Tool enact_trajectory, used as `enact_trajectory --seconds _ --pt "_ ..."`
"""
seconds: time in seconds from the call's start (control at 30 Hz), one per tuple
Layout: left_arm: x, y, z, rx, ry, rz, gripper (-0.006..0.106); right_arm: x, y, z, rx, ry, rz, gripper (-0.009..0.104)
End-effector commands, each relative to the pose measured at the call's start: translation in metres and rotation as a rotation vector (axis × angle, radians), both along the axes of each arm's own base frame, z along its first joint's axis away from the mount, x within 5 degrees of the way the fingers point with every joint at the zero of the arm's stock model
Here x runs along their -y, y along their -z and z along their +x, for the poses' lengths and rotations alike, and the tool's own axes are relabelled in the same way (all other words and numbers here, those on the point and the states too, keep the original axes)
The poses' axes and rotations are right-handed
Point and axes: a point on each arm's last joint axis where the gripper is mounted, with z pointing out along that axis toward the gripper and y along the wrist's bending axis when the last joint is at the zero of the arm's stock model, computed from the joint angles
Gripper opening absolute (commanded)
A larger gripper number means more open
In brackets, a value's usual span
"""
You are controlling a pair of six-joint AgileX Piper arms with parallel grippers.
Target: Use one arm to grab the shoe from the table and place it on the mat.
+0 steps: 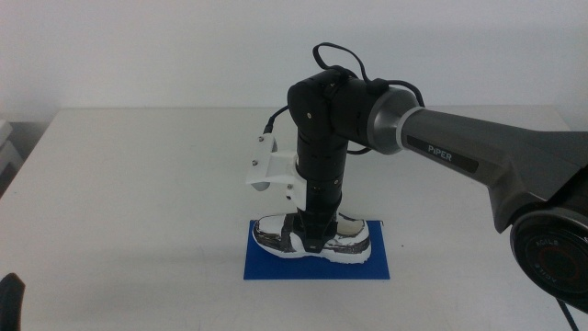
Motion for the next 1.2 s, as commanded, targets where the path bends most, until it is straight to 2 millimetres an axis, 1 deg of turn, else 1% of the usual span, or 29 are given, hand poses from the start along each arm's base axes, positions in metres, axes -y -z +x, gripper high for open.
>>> enact_trajectory --seconds 0.0,0.07,0.1,0.17,0.27,0.33,0.4,0.5,0.57,0.67,0.7,0.77,0.8,0.87,0.97,1.0,1.07,1.1,1.17 --pt "0.001 -0.006 0.0 0.083 0.014 -0.003 0.094 0.005 -0.038 -0.007 0.027 -0.007 0.024 -0.003" --pt "0.001 -0.006 0.0 0.083 0.014 -0.003 0.094 0.005 -0.038 -0.007 0.029 -0.008 0.022 -0.001" --pt "0.001 -0.006 0.0 0.083 0.014 -0.003 0.094 0.004 -0.038 -0.008 0.024 -0.007 0.028 0.056" --pt "0.001 -0.006 0.0 0.083 0.014 -0.003 0.094 0.004 -0.038 -0.008 0.02 -0.006 0.034 0.068" --pt "0.001 -0.006 0.0 0.083 0.014 -0.003 0.094 0.004 -0.038 -0.008 0.018 -0.002 0.039 0.079" --pt "0.001 -0.006 0.0 0.083 0.014 -0.003 0.094 0.004 -0.044 -0.01 0.025 0.018 0.047 0.082" --pt "0.001 -0.006 0.0 0.083 0.014 -0.003 0.094 0.007 -0.056 -0.012 0.033 0.055 0.075 0.082" --pt "0.001 -0.006 0.0 0.083 0.014 -0.003 0.094 0.018 -0.091 -0.017 0.079 0.165 0.141 0.081" --pt "0.001 -0.006 0.0 0.083 0.014 -0.003 0.094 0.032 -0.119 -0.021 0.123 0.28 0.18 0.079" --pt "0.001 -0.006 0.0 0.083 0.014 -0.003 0.094 0.052 -0.155 -0.03 0.199 0.465 0.228 0.077" --pt "0.001 -0.006 0.0 0.083 0.014 -0.003 0.094 0.061 -0.164 -0.032 0.234 0.515 0.231 0.076" --pt "0.001 -0.006 0.0 0.083 0.014 -0.003 0.094 0.079 -0.186 -0.041 0.316 0.618 0.276 0.075" --pt "0.001 -0.006 0.0 0.083 0.014 -0.003 0.094 0.087 -0.198 -0.047 0.36 0.657 0.321 0.074" --pt "0.001 -0.006 0.0 0.083 0.014 -0.003 0.094 0.106 -0.216 -0.059 0.441 0.709 0.413 0.073" --pt "0.001 -0.006 0.0 0.083 0.014 -0.003 0.094 0.135 -0.231 -0.08 0.527 0.756 0.545 0.073" --pt "0.001 -0.006 0.0 0.083 0.014 -0.003 0.094 0.144 -0.229 -0.087 0.538 0.772 0.569 0.073" --pt "0.001 -0.006 0.0 0.083 0.014 -0.003 0.094 0.168 -0.232 -0.103 0.598 0.817 0.633 0.073" --pt "0.001 -0.006 0.0 0.083 0.014 -0.003 0.094 0.18 -0.233 -0.109 0.636 0.836 0.658 0.073" --pt "0.001 -0.006 0.0 0.083 0.014 -0.003 0.094 0.204 -0.232 -0.128 0.716 0.876 0.699 0.073"
